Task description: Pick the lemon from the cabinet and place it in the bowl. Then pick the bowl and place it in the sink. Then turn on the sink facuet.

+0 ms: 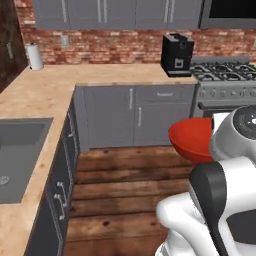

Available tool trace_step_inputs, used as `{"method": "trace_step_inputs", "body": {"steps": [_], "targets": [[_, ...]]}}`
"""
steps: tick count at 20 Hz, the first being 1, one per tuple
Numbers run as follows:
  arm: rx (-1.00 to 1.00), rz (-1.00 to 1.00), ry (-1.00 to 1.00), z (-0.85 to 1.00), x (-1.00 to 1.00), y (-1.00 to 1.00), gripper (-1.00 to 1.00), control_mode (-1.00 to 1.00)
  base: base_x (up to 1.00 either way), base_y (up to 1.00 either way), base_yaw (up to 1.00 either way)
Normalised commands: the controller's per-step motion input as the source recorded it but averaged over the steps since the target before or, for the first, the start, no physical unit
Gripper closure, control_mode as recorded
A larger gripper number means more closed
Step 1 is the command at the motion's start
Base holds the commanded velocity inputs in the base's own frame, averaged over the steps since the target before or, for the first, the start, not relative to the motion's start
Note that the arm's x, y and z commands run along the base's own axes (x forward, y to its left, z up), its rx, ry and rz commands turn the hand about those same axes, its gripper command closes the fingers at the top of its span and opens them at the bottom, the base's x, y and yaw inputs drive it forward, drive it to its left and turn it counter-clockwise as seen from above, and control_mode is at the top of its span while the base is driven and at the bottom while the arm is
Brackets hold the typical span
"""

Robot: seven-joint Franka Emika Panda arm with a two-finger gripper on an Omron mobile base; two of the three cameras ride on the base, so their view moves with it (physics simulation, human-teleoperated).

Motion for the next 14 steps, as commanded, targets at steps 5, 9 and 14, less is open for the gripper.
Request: {"method": "trace_step_inputs", "body": {"steps": [5,9,14], "targets": [[0.0,0.0,0.0,0.0,0.0,0.0,1.0,1.0,1.0,0.13,-0.13],[0.0,0.0,0.0,0.0,0.0,0.0,1.0,1.0,1.0,0.13,0.07],[0.0,0.0,0.0,0.0,0.0,0.0,1.0,1.0,0.69,0.02,0.39]]}}
